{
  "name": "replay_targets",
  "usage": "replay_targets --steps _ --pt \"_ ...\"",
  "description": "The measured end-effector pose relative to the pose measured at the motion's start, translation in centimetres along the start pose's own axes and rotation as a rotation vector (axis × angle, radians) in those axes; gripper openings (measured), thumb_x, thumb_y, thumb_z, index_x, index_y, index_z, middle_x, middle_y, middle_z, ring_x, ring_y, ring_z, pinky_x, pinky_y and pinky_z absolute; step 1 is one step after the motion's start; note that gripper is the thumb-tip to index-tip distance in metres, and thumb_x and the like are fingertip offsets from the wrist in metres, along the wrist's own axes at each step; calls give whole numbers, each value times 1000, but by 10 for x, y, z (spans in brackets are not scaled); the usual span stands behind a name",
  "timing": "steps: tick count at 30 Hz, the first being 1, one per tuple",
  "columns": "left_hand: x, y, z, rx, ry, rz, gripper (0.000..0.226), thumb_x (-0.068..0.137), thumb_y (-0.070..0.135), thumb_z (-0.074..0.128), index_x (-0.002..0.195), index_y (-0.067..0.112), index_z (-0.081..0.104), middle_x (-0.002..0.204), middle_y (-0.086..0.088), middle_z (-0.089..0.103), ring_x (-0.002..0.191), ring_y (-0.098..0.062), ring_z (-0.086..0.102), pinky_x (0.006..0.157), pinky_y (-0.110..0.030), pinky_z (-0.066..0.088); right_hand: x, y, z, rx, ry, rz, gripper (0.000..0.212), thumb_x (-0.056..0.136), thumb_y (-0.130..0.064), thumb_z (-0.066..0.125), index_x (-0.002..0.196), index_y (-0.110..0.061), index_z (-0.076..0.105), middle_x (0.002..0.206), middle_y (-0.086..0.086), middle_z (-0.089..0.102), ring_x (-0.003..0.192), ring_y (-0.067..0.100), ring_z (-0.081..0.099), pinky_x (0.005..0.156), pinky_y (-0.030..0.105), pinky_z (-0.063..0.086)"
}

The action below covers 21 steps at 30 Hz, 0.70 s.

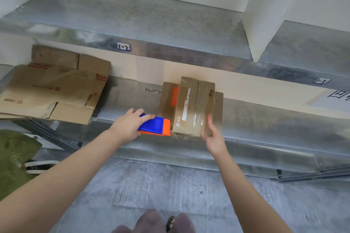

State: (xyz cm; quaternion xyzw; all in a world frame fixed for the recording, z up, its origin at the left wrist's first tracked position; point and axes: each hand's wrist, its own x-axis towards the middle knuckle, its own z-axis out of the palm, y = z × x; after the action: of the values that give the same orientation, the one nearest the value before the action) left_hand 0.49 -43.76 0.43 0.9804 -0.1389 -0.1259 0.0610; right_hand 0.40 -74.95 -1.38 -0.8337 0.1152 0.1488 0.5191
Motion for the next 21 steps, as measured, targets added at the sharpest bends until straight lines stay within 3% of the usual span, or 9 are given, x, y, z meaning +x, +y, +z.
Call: replay_targets --steps 3,7,11,14,21 --pt "6 2 -2 62 38 42 75 84 15 66 146 38 31 131 2 43 109 -25 40 72 -36 50 0 1 1 -10 20 -5 71 100 -13 52 149 -50 17 157 -11 27 142 11 30 86 6 36" --pt "7 1 3 26 47 12 75 83 13 67 145 38 32 128 1 44 107 -26 41 77 -38 50 1 3 1 -17 13 -3 71 99 -13 52 148 -52 17 157 -11 28 139 8 32 73 -2 36" --pt "4 3 13 116 54 82 77 83 10 68 147 35 32 131 -5 45 110 -30 41 87 -39 45 0 2 0 -21 3 -21 74 99 -16 53 139 -65 15 157 -11 26 116 10 51 90 21 40" --pt "2 -9 7 14 67 -9 81 82 14 72 148 35 30 128 -5 43 109 -27 40 86 -41 48 2 4 -1 -36 -3 -18 72 100 -14 51 147 -54 16 157 -14 26 145 15 27 111 27 31" --pt "-1 -62 -26 -39 265 -53 77 70 3 80 137 26 51 117 -13 53 103 -35 46 86 -45 46 2 4 -2 5 -30 -38 72 100 -13 51 149 -52 15 157 -17 22 146 12 20 104 18 24"
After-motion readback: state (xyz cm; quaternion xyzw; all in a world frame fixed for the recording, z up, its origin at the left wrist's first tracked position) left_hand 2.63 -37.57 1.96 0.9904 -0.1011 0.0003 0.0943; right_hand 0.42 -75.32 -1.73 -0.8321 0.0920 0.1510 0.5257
